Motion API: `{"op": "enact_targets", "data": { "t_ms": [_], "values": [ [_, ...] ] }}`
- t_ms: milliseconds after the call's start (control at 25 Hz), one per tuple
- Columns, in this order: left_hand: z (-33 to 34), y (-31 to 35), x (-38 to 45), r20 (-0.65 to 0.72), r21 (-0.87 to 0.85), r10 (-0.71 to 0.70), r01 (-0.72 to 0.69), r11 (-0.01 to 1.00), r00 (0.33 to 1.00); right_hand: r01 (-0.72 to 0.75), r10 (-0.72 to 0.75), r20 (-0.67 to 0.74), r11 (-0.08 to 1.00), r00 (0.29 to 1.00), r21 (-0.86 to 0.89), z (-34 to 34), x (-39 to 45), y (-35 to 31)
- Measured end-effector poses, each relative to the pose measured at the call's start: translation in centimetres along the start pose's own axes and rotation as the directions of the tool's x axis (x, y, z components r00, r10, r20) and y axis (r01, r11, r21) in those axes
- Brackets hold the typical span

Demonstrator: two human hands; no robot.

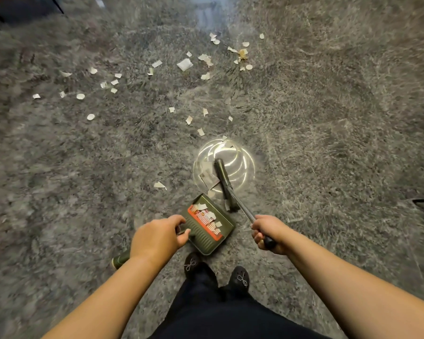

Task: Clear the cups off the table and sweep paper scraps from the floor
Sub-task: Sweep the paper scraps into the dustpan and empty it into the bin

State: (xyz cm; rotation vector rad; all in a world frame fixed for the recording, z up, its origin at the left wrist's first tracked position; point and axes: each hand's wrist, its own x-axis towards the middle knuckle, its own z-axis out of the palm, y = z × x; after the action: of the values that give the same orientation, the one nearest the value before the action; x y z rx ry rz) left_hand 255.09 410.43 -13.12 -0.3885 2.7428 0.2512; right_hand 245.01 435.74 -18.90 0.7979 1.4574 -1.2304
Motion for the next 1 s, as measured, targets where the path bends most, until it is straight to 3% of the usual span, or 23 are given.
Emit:
{"op": "enact_targets", "data": {
  "t_ms": [160, 400, 520, 800, 1000],
  "values": [
    [-0.4, -3.4, -0.8, -0.025, -0.082, -0.022, 0.02, 0.996, 0.999, 0.023, -0.023, 0.066, 1.0, 0.998, 0.001, 3.3, 0.0, -2.2],
    [-2.8, -10.7, -2.3, -0.098, -0.269, -0.2, 0.168, 0.949, 0.975, 0.12, -0.1, 0.113, 0.976, 0.988, -0.182, 8.4, -1.4, -4.5],
    [-3.7, -14.1, -3.1, -0.106, -0.302, -0.235, 0.194, 0.933, 0.966, 0.137, -0.107, 0.16, 0.973, 0.981, -0.187, 11.3, -2.1, -5.7],
    [-3.7, -18.0, -5.2, -0.099, -0.319, -0.347, 0.301, 0.899, 0.932, 0.132, -0.057, 0.226, 0.933, 0.972, -0.333, 17.4, -0.4, -7.8],
    [-4.3, -19.1, -6.0, -0.09, -0.371, -0.506, 0.443, 0.816, 0.858, 0.07, 0.051, 0.24, 0.88, 0.97, -0.469, 20.4, 2.5, -11.3]
  ]
}}
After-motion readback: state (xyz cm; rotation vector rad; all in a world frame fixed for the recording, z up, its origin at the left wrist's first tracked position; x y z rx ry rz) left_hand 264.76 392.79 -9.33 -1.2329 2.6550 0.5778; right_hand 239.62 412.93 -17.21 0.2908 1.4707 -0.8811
